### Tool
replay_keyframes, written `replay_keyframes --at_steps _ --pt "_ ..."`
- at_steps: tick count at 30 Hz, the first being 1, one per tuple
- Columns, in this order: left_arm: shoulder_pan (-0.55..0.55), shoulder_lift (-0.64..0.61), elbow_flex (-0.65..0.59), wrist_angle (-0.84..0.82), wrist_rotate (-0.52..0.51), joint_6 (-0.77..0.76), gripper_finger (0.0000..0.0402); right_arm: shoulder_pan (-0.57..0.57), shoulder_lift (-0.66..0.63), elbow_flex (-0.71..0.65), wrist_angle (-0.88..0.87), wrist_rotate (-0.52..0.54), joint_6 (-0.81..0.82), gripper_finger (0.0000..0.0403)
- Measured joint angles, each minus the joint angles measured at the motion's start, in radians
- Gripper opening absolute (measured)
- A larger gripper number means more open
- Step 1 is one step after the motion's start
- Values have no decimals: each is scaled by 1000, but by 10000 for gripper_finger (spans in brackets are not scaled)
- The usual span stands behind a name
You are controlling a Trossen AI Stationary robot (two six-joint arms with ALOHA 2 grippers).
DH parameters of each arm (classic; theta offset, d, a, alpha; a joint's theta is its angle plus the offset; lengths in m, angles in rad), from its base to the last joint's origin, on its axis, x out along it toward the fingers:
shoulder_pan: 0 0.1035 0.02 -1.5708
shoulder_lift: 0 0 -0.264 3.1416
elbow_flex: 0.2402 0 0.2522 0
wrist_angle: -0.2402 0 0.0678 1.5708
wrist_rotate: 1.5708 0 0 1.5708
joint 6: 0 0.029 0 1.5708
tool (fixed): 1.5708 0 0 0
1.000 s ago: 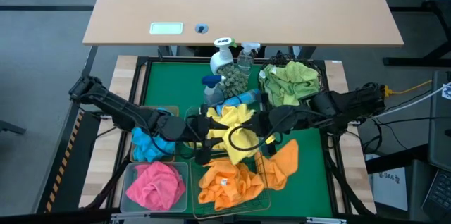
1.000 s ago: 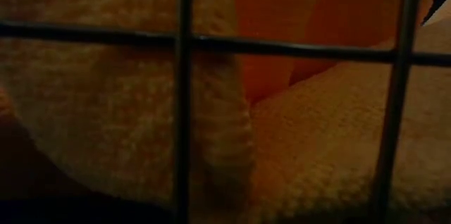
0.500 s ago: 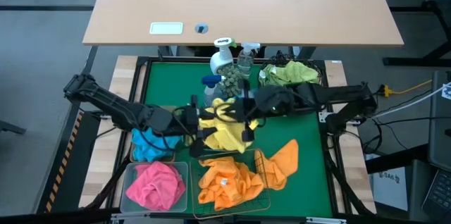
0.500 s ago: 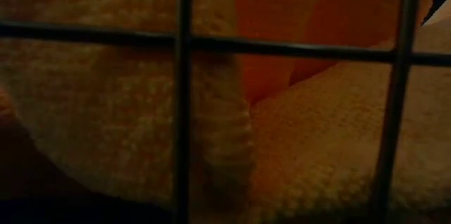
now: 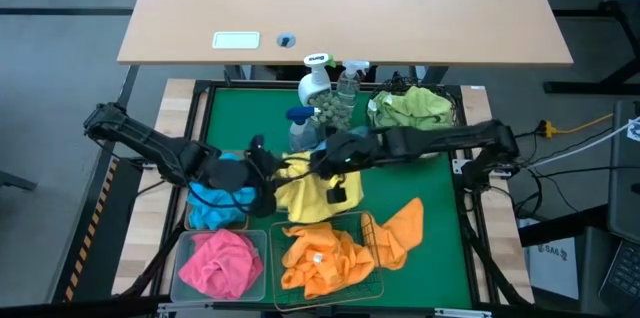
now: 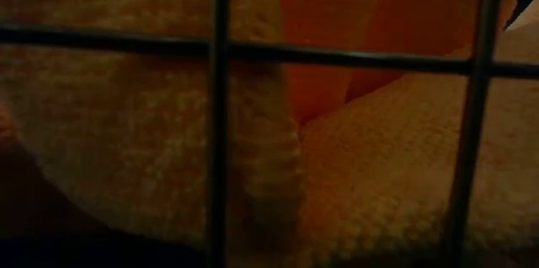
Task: Sort microfiber towel by color & place in baskets
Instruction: Put the yellow microfiber towel into the blue bin
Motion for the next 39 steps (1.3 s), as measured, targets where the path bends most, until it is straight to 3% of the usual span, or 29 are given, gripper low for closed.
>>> replay_keyframes --at_steps 5,10,18,25,28,34,39 --pt "2 24 0 -196 9 -121 140 -1 73 -86 68 5 0 10" --pt "0 65 0 -283 14 -155 140 -1 152 -112 75 10 0 10" --pt "0 97 0 -309 68 -155 140 -1 219 -112 57 10 0 10" --pt "0 29 0 -308 209 -156 140 0 213 -112 53 19 1 12" --pt "0 -4 0 -305 271 -161 139 1 211 -112 52 16 1 30" --pt "0 -33 0 -258 328 -174 139 2 206 -112 55 37 0 108" --pt "-4 -15 0 -190 329 -153 139 2 169 -112 48 80 1 148"
